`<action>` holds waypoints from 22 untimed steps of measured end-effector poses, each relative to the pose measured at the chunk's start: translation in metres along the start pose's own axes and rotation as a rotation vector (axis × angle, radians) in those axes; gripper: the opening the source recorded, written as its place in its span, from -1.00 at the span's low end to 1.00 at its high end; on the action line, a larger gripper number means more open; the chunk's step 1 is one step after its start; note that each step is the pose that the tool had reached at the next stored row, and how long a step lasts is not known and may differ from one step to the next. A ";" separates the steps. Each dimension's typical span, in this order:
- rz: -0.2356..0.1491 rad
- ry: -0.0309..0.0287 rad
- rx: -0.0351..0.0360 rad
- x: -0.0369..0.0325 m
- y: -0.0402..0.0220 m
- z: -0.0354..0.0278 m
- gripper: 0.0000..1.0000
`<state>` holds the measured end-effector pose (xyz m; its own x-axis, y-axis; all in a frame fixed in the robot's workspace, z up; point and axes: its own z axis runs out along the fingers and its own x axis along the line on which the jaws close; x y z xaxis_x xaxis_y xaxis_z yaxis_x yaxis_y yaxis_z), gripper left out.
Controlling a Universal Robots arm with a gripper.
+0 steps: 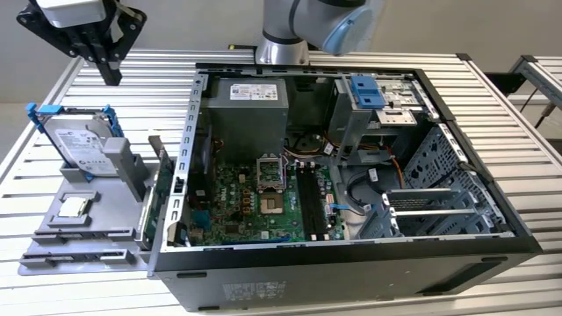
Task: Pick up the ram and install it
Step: 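Reach for the ram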
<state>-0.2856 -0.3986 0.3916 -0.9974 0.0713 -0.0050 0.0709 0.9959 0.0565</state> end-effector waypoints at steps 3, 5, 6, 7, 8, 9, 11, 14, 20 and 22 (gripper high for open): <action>0.000 0.0001 -0.0001 0.0080 -0.0005 -0.0001 -1.00; 0.000 0.0001 -0.0002 0.0134 -0.0010 -0.0001 -1.00; 0.000 0.0000 -0.0002 0.0159 -0.0011 -0.0001 -1.00; 0.000 0.0000 -0.0003 0.0186 -0.0013 -0.0001 -1.00; 0.000 0.0000 -0.0003 0.0214 -0.0015 -0.0002 -1.00; 0.000 0.0001 -0.0003 0.0243 -0.0017 -0.0002 -1.00; 0.000 0.0001 -0.0004 0.0299 -0.0021 -0.0003 -1.00; 0.000 0.0001 -0.0007 0.0376 -0.0027 -0.0003 -1.00; 0.000 0.0000 -0.0010 0.0531 -0.0038 -0.0005 -1.00; 0.000 0.0001 -0.0012 0.0579 -0.0041 -0.0005 -1.00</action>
<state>-0.3437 -0.3986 0.3916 -0.9974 0.0713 -0.0049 0.0709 0.9958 0.0577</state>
